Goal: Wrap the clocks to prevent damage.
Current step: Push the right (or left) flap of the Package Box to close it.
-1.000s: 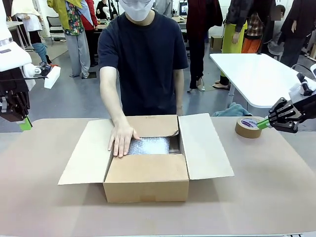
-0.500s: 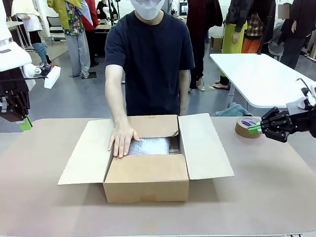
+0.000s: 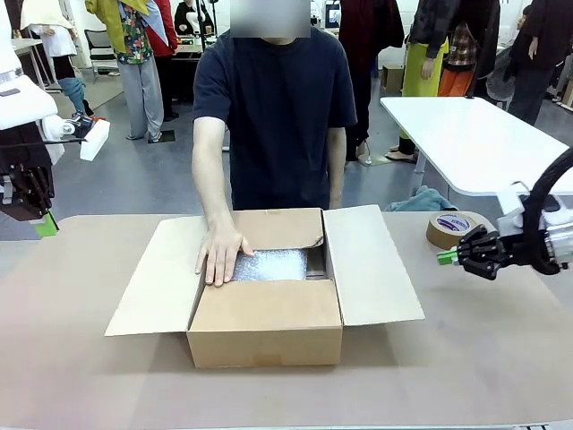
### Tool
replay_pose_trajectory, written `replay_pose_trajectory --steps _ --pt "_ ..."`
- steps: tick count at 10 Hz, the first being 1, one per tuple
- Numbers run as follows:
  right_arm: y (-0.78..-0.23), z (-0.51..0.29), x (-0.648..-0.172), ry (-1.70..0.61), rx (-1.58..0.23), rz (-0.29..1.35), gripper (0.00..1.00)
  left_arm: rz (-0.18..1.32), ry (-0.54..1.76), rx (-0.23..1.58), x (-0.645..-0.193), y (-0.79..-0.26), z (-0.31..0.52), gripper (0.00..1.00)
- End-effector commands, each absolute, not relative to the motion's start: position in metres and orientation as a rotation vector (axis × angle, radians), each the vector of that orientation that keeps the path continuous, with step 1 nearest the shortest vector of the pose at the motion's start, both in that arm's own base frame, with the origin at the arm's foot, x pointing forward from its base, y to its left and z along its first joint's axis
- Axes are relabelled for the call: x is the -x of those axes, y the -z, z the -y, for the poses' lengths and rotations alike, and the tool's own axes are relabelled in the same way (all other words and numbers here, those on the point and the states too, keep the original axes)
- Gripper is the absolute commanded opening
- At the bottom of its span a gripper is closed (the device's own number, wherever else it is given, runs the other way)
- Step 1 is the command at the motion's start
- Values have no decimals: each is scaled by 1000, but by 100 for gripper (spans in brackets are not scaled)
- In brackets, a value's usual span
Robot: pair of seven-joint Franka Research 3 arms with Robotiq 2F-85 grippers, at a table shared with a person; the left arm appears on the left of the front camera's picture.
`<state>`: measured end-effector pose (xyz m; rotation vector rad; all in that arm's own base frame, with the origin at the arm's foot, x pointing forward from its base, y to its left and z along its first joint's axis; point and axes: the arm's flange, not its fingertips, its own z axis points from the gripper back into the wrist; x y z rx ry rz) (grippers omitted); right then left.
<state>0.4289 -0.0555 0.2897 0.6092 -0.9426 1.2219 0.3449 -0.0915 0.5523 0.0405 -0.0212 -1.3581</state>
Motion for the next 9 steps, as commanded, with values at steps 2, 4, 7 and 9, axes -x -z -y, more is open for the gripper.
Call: replay_pose_trajectory --steps 2,4,7,9 --pt "-275 35 -455 -1209 -658 898 1 25 1355 -33 -345 -552 92 1" --pt "-273 23 -465 -1194 -723 920 1 25 1355 -33 -345 -552 92 1" --pt "-264 4 -476 -1181 -837 934 1 25 1355 -33 -345 -552 92 1" --pt "-254 -6 -480 -1166 -907 948 1 25 1355 -33 -345 -552 92 1"
